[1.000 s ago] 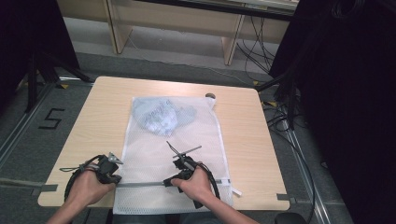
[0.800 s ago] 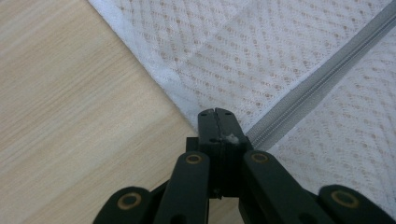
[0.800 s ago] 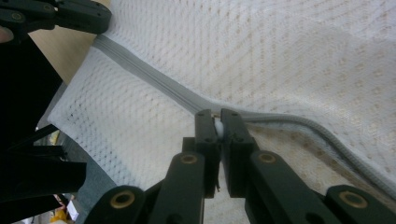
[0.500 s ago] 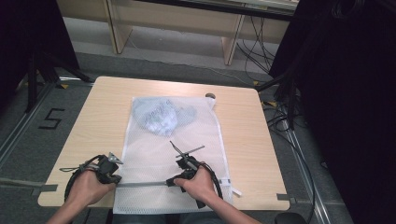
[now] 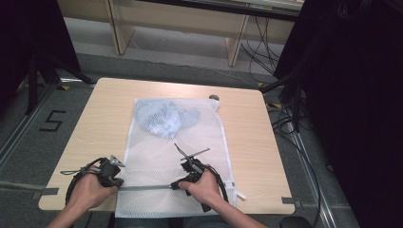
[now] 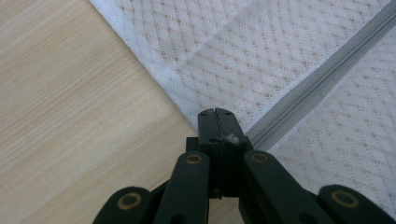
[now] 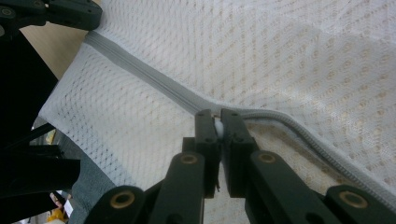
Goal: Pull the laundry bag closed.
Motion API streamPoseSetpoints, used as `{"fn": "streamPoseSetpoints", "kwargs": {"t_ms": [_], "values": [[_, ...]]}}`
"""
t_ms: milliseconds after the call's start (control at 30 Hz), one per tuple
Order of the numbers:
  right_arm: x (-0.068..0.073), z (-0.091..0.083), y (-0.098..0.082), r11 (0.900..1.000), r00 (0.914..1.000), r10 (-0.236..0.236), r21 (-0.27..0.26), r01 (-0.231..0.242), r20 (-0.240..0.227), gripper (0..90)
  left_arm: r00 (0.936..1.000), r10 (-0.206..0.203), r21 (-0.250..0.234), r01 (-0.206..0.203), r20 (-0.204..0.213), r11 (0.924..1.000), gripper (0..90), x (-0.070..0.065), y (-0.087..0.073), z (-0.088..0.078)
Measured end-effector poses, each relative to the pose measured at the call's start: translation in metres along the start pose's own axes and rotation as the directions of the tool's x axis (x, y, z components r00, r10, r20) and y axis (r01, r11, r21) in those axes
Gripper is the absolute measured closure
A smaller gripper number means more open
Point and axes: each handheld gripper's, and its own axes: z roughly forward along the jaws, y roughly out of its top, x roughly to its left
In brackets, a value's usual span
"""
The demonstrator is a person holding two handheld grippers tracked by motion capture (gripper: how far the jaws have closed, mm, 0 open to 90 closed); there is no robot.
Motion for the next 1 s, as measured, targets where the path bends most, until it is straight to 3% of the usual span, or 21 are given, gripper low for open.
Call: {"fn": "streamPoseSetpoints", "kwargs": {"t_ms": [67,100,167,233,267,333,367,467,533,600,667,700,1000], "values": [[0.001,0.0,0.0,1.0,0.9999,0.014,-0.005,-0.014,-0.003,87.1,1.0,-0.006,-0.005,0.006,-0.002,1.0,90.0,0.0,0.0,0.0],[0.003,0.001,0.0,0.999,0.9987,0.041,-0.02,-0.042,-0.03,87.1,1.0,-0.006,-0.005,0.006,-0.002,1.0,90.0,0.0,0.0,0.0],[0.003,0.0,0.0,0.999,0.9979,0.047,-0.017,-0.048,-0.045,87.1,1.0,-0.009,-0.006,0.009,0.0,0.9999,90.0,0.0,0.0,0.0],[0.002,0.0,0.0,0.999,0.9988,0.032,-0.021,-0.033,-0.038,87.1,0.9999,-0.012,-0.01,0.012,-0.001,0.9999,90.0,0.0,-0.001,0.0],[0.003,-0.001,0.0,0.998,0.9974,0.067,-0.007,-0.067,-0.027,87.1,0.9999,-0.013,-0.007,0.013,-0.002,0.9999,90.0,0.0,-0.001,0.0],[0.001,-0.001,0.0,0.999,0.999,0.044,-0.011,-0.044,-0.009,87.1,0.9999,-0.014,-0.009,0.014,-0.001,0.9999,90.0,0.0,-0.001,0.0],[0.0,-0.002,0.0,0.999,0.9992,0.028,-0.025,-0.029,-0.03,87.1,0.9999,-0.014,-0.008,0.014,-0.002,0.9999,90.0,0.0,-0.001,0.0],[0.0,-0.002,-0.001,0.998,0.9984,0.046,-0.028,-0.047,-0.032,87.1,0.9999,-0.015,-0.009,0.015,-0.002,0.9999,90.0,-0.001,-0.001,0.0],[-0.004,-0.003,-0.001,0.999,0.9992,0.025,-0.032,-0.026,-0.03,87.1,0.9998,-0.019,-0.008,0.019,-0.001,0.9998,90.0,-0.001,-0.001,0.0],[-0.003,-0.005,-0.002,0.998,0.9983,0.057,-0.013,-0.057,-0.014,87.1,0.9999,-0.016,-0.009,0.016,-0.003,0.9998,90.0,0.0,-0.001,0.0],[-0.006,-0.004,-0.002,0.999,0.9995,0.011,-0.034,-0.012,-0.029,87.1,0.9999,-0.016,-0.009,0.016,-0.003,0.9998,90.0,0.0,-0.001,0.0],[-0.004,-0.005,-0.003,0.999,0.999,0.04,-0.031,-0.041,-0.022,87.1,0.9999,-0.016,-0.009,0.016,-0.003,0.9998,90.0,-0.001,-0.001,0.0],[-0.007,-0.008,-0.004,0.998,0.9986,0.049,-0.033,-0.05,-0.022,87.1,0.9999,-0.016,0.001,0.016,-0.007,0.9999,90.0,-0.001,0.0,-0.001]]}}
